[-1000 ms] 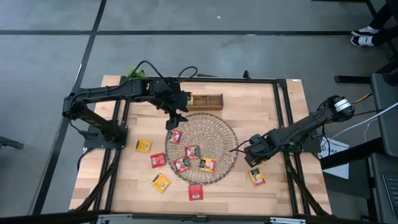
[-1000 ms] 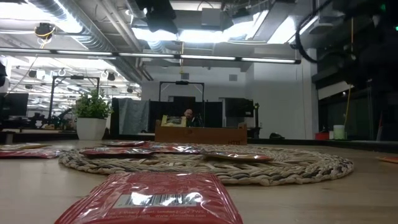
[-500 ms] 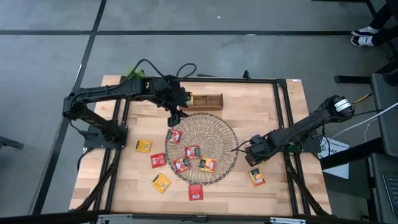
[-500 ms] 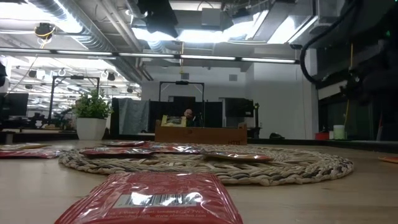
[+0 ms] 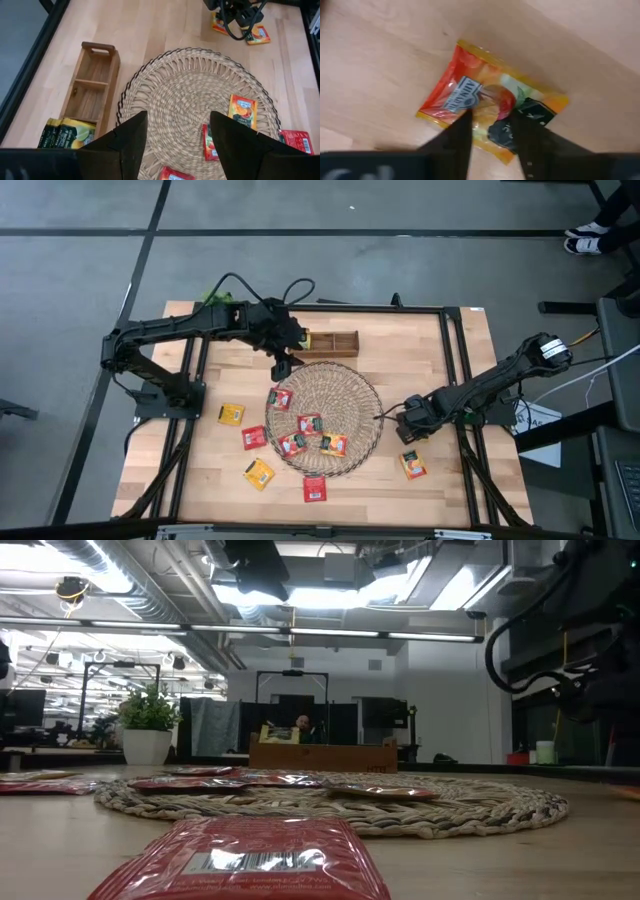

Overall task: Pick & Place Tea
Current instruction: Put the orange tea bag into the middle of the wooden organizer

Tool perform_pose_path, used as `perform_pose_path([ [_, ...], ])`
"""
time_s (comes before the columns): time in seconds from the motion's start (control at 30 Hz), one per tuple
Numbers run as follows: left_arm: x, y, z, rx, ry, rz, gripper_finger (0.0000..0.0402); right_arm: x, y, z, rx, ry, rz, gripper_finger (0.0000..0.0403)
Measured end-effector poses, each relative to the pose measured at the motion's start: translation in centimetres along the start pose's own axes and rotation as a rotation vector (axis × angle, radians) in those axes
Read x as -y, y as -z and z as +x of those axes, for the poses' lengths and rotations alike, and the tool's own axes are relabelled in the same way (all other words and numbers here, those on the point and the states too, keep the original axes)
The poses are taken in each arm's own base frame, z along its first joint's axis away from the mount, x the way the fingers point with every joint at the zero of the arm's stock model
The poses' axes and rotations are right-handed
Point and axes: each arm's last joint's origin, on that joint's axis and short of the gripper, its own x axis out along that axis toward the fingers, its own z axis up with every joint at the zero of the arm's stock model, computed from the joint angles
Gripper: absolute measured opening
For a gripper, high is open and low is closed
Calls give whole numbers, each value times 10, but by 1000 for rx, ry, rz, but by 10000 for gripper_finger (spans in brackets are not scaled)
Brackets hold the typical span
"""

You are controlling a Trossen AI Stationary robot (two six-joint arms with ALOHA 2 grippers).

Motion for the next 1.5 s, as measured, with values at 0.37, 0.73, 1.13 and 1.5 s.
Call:
perform_pose_path([
  [0.37,-5,-2,-1,24,-8,-9,210,-1,0,0,3,-5,-12,5],
  [0.73,-5,-3,-1,27,-5,-8,210,-21,-1,-26,74,-16,-69,2],
  [1.13,-5,-3,-1,28,-3,-8,210,-37,-3,-49,204,-38,-291,18],
  [1.5,-5,-3,-1,28,-2,-8,210,-37,-8,-50,167,-39,-512,138],
])
